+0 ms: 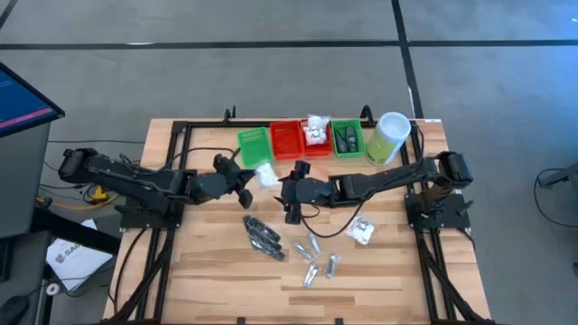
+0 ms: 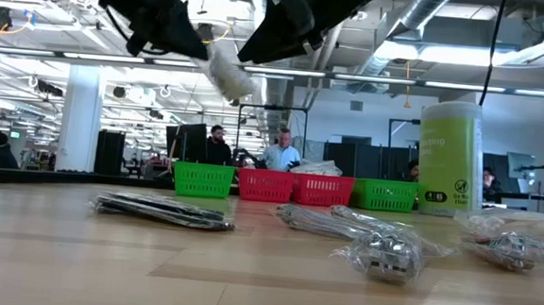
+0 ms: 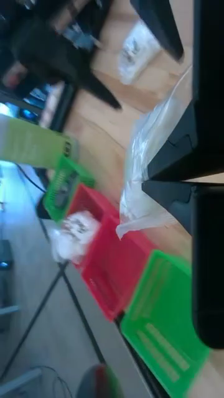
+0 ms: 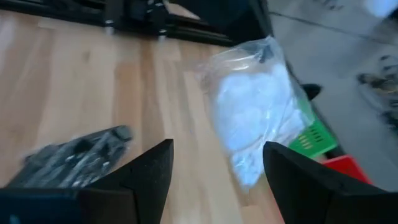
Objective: Pick & Place Travel size toiletries
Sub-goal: Put the white cotton pack into the right red bin
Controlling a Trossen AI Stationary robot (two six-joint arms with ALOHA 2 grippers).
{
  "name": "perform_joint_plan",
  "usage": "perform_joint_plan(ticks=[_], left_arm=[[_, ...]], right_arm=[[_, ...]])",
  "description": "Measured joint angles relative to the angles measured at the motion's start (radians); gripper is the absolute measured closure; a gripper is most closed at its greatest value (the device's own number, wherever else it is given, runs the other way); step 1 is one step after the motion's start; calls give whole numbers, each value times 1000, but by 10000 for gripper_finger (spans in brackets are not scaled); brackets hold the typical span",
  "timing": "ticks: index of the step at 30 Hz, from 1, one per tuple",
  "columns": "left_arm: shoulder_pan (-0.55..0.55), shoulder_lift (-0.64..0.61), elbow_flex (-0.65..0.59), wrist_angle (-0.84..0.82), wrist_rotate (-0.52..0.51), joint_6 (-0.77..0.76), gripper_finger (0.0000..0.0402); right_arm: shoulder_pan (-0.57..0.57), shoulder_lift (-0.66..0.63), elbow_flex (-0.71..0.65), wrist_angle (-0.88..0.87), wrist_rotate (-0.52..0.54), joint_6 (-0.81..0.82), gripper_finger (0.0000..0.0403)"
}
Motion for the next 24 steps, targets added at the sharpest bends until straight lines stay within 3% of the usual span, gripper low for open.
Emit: perform_joint_plan(ticks=[6,16,22,24], left_arm=[[0,0,0,76,0,40,401],[6,0,0,145,4,74,401],[6,0,0,164,8,97,401],[6,0,0,161,8,101,401]], right_arm=[[9,0,0,31,121,-53,177],[27,89,21,139,138,-194,196],[42,190,89,102,405,-322,206],[46,217,125,127,447,-321,212]])
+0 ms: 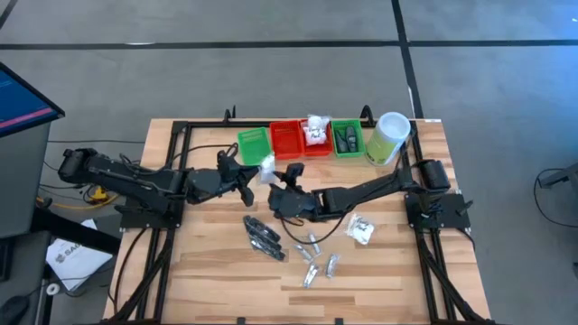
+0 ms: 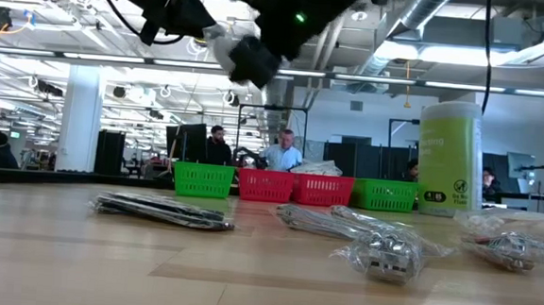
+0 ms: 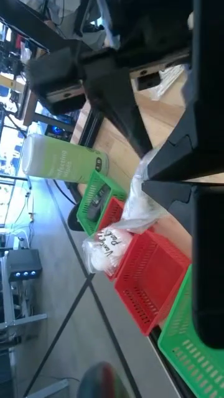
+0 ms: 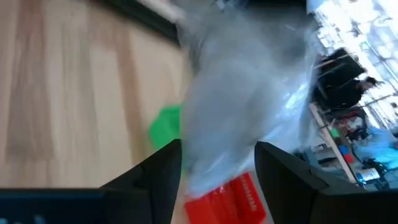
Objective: Pick & Place Travel size toiletries
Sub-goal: Put the white cotton pack into the right red bin
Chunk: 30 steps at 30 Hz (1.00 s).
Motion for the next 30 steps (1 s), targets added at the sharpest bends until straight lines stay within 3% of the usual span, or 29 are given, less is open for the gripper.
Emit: perform_joint_plan(ticks=[8,30], left_arm=[[0,0,0,-1,1,23,401],[0,0,0,-3,1,24,401]], right_arm=[[-1,4,8,-45,143,0,253],[-9,3,8,-36,148,-30,395]])
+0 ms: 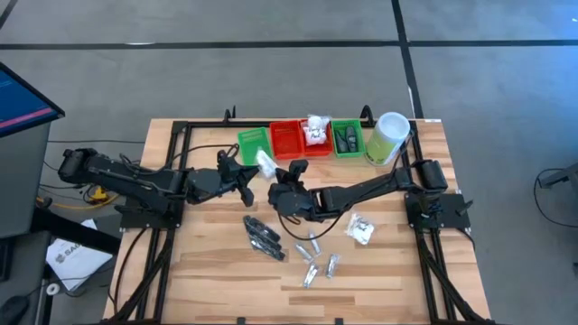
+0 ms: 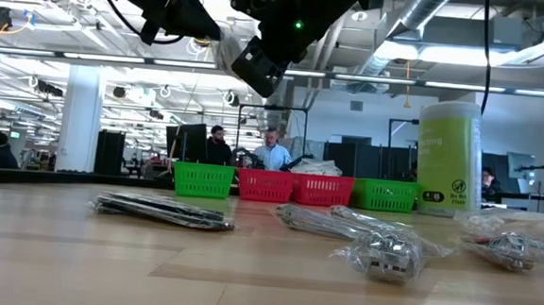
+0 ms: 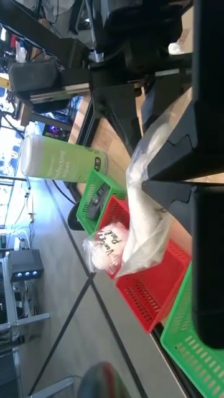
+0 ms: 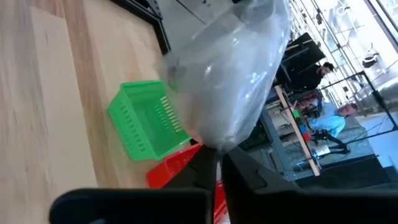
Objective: Pick & Place Travel size toiletries
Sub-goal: Put the white cotton pack into the right red bin
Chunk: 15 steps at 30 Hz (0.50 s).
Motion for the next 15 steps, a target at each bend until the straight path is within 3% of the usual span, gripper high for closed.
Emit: perform_joint_plan(ticks=[9,15], left_arm=[[-1,0,0,0,0,26,401],[-1,0,0,2,0,79,401]], right_arm=[[15,-5,-1,-12,-2,-9,401],[9,-78,-2,-136,-7,48,402]])
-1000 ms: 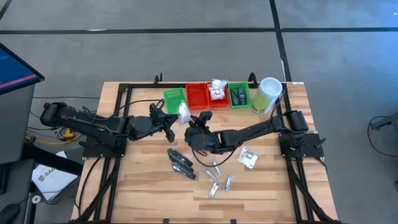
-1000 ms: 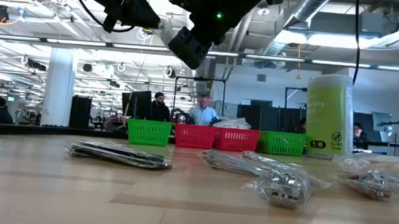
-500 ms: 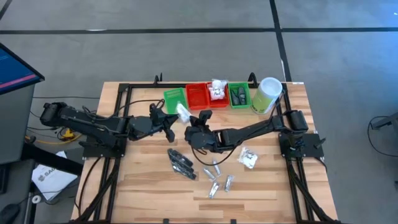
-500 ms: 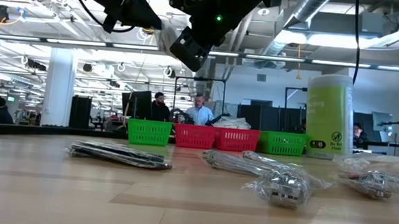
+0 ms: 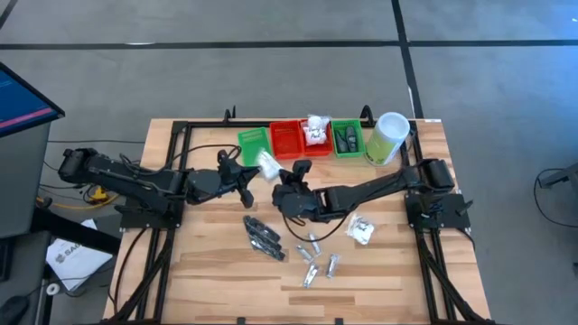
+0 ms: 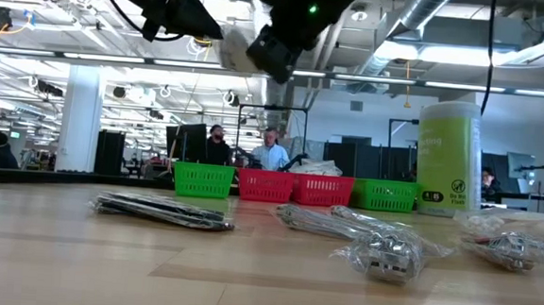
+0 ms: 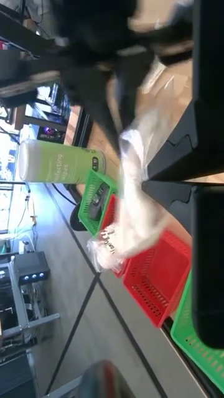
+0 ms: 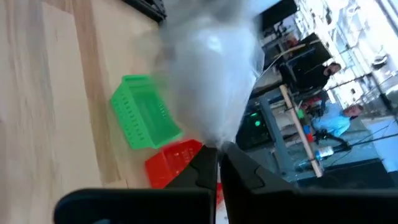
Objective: Pick & Place Travel size toiletries
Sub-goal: Put the white cotton pack into the right red bin
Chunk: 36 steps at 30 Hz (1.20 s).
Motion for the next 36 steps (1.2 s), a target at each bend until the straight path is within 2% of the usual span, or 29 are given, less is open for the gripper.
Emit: perform_joint_plan(ticks=[7,12,15,21,30,36], left_arm=[[1,0,0,0,-1,55,385],[-6,0,0,0,-1,69,357],[-6,0,0,0,-1,71,344],[-16,0,0,0,-1,71,336],[-58,0,0,-1,0,71,346],[-59,0,0,-1,0,69,349]], right_arm=[[-41,-114,1,-245,-117,202,403],[-81,-159,1,-390,-135,276,403],[-115,-176,1,-466,-186,328,403],[-205,-179,1,-600,-203,436,403],[-361,-129,-39,-612,-199,490,403],[-443,-107,-116,-517,-199,542,403]])
